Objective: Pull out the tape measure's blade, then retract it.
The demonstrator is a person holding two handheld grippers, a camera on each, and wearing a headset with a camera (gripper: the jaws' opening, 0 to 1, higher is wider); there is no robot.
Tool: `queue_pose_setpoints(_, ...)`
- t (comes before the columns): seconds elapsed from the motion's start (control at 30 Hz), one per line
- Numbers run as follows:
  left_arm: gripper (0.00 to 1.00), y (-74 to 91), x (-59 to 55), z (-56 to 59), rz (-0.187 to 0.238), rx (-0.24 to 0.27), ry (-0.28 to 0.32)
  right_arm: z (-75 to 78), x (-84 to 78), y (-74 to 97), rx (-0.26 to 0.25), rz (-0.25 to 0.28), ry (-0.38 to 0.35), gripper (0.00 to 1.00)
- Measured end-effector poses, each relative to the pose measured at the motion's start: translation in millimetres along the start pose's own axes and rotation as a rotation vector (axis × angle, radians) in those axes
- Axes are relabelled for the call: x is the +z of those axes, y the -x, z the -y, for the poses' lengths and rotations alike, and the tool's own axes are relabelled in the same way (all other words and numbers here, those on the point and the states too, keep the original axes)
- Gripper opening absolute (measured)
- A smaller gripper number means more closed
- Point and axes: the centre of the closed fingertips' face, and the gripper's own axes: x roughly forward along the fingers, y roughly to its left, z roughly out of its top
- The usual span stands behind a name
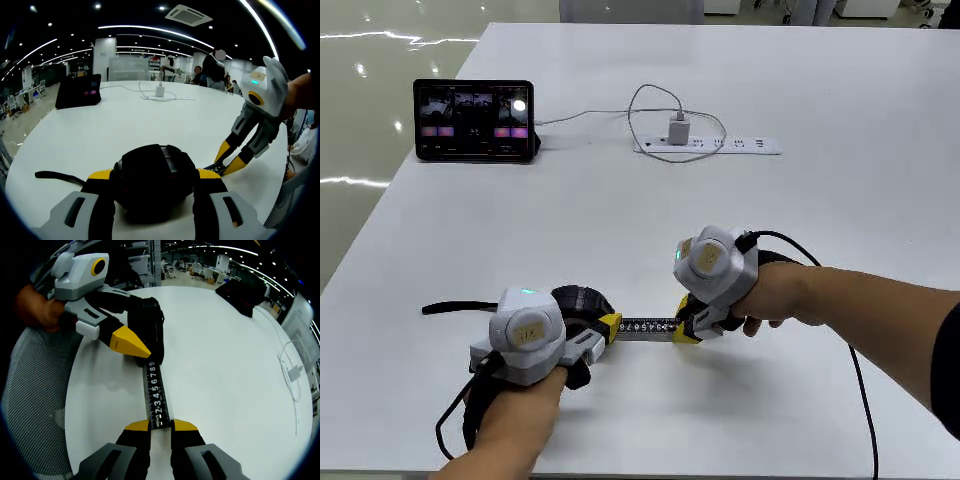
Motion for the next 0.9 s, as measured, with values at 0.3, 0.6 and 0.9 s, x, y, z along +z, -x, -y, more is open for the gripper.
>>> queue_pose_setpoints(0.3, 0.59, -0.3, -0.2, -0.3, 0.000, -0.001, 0.003, -0.2, 4.2, -2.3, 0.002, 0.010, 0.000, 0.11)
queue_pose_setpoints(0.6, 0.59, -0.7, -0.3, -0.6, 0.000, -0.001, 0.003, -0.4, 7.3, -3.9, 0.002, 0.015, -0.005, 0.11)
queue_pose_setpoints(0.9, 0.59, -0.7, -0.5, -0.6, 0.000, -0.002, 0.004, -1.4, 11.2, -5.9, -0.002, 0.019, -0.009, 0.11)
